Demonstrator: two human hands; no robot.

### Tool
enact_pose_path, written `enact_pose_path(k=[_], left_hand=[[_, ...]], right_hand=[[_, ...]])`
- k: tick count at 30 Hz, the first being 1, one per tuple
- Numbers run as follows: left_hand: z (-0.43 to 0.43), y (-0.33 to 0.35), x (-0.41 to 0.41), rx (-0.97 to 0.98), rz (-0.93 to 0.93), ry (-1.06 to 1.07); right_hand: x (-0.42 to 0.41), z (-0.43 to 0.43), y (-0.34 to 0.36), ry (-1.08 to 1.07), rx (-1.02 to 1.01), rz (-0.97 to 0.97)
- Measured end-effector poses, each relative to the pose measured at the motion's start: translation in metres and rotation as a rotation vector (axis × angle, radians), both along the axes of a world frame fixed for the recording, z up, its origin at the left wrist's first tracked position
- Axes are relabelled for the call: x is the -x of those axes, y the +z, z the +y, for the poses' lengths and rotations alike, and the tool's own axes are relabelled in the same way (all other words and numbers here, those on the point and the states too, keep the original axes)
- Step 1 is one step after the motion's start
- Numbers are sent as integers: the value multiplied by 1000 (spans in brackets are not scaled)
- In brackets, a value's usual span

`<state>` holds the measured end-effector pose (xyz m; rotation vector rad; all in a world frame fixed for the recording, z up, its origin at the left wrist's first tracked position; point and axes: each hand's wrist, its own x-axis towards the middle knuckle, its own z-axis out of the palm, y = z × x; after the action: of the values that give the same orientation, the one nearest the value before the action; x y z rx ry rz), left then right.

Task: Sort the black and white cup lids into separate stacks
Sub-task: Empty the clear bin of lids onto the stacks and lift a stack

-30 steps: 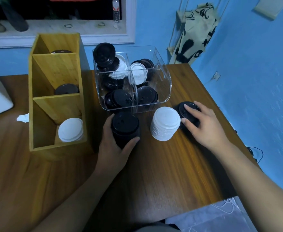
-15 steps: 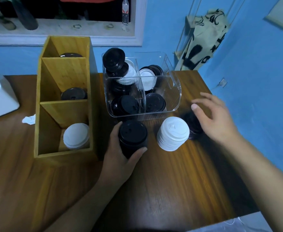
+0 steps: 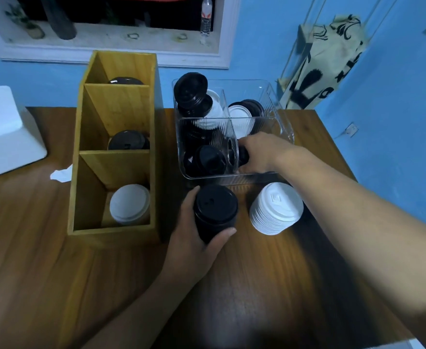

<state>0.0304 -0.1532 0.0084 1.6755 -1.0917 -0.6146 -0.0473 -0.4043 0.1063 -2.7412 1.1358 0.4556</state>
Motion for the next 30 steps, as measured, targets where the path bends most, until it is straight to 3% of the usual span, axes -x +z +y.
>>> enact_pose_path(k=[7, 11, 13, 17, 23, 30], left_hand=[[0, 3, 0, 11, 26, -2], [-1, 3, 0, 24, 19, -4], [-1, 2, 0, 36, 14, -9], [-1, 1, 0, 51, -20, -21], [-1, 0, 2, 23, -31, 20], [-1, -2, 2, 33, -61, 20]], right_hand=[[31, 20, 31, -38, 117, -187], [93, 58, 63, -265, 186, -761], [132, 65, 58, -444, 208, -880], [181, 61, 14, -626, 196, -733], [173, 65, -35, -555, 232, -514], [157, 71, -53, -508, 313, -417]])
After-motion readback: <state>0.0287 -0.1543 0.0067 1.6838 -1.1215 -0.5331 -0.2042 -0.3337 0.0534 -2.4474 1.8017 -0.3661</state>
